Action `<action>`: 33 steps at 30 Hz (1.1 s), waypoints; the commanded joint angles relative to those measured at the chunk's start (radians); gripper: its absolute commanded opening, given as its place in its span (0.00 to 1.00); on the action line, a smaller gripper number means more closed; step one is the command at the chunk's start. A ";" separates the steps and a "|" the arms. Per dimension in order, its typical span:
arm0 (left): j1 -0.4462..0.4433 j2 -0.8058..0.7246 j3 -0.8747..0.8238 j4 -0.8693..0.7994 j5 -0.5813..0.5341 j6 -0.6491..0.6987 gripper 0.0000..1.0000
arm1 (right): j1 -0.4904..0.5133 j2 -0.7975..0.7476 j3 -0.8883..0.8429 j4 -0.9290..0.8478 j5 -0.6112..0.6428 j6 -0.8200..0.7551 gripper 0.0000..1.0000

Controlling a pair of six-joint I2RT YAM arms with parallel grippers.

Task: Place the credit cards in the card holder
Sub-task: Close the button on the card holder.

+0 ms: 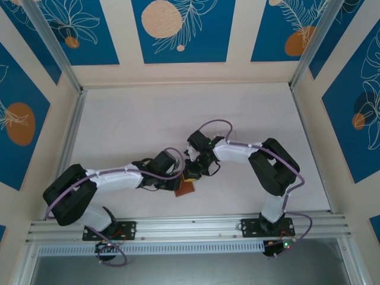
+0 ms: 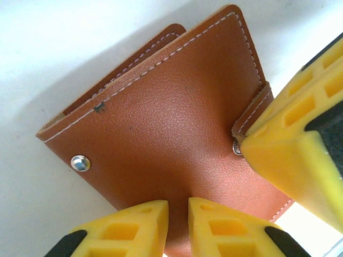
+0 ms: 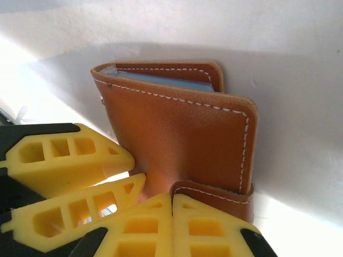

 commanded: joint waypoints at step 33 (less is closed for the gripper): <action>0.089 -0.183 0.176 -0.263 -0.157 0.085 0.54 | 0.003 -0.170 0.143 -0.084 0.317 -0.041 0.57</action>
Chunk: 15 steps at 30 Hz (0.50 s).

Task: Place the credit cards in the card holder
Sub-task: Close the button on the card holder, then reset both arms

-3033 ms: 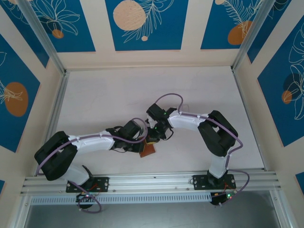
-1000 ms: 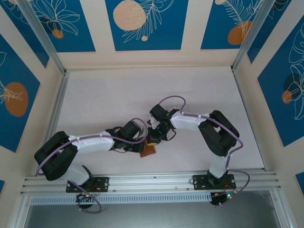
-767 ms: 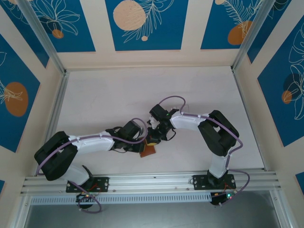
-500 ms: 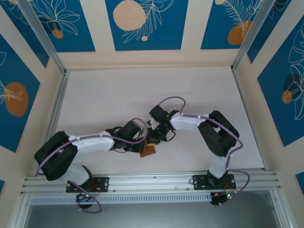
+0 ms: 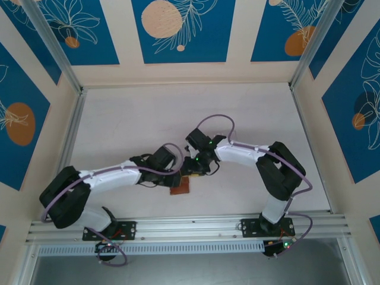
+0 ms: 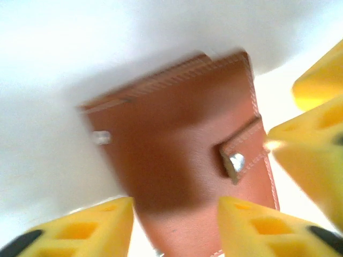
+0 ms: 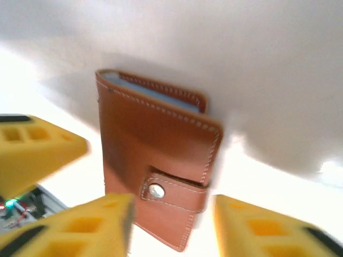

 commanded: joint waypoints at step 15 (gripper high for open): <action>0.363 -0.507 -0.141 0.177 -0.770 0.249 1.00 | -0.282 -0.626 -0.330 0.325 0.920 -0.174 0.99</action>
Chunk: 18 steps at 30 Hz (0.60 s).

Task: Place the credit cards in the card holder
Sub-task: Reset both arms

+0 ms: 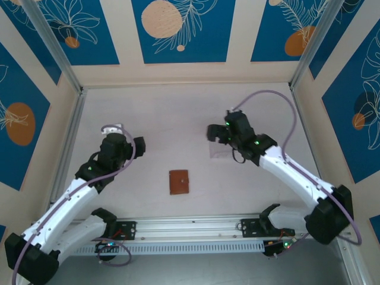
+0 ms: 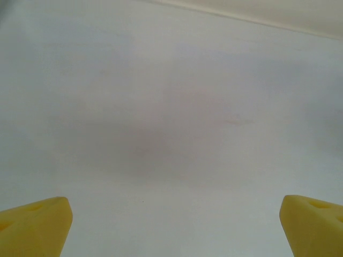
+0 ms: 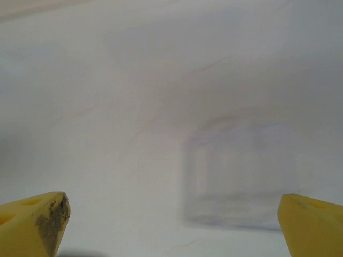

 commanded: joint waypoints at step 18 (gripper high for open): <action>0.361 0.573 -0.360 1.269 -0.006 0.408 1.00 | -0.397 0.260 -0.505 1.133 -0.041 -0.458 0.99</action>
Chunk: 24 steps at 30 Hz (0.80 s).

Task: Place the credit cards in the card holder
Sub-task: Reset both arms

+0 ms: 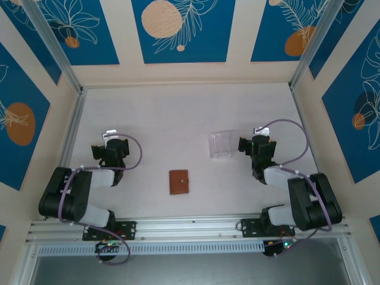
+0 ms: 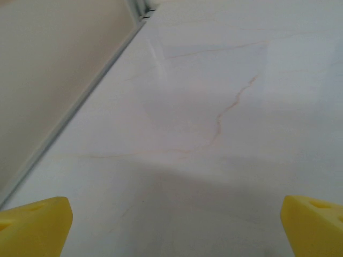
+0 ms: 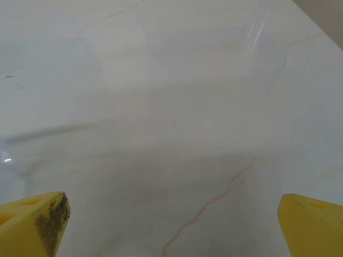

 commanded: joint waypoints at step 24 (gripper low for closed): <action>0.073 0.109 0.051 0.166 0.557 0.124 1.00 | -0.136 0.147 0.023 0.287 -0.376 -0.035 0.99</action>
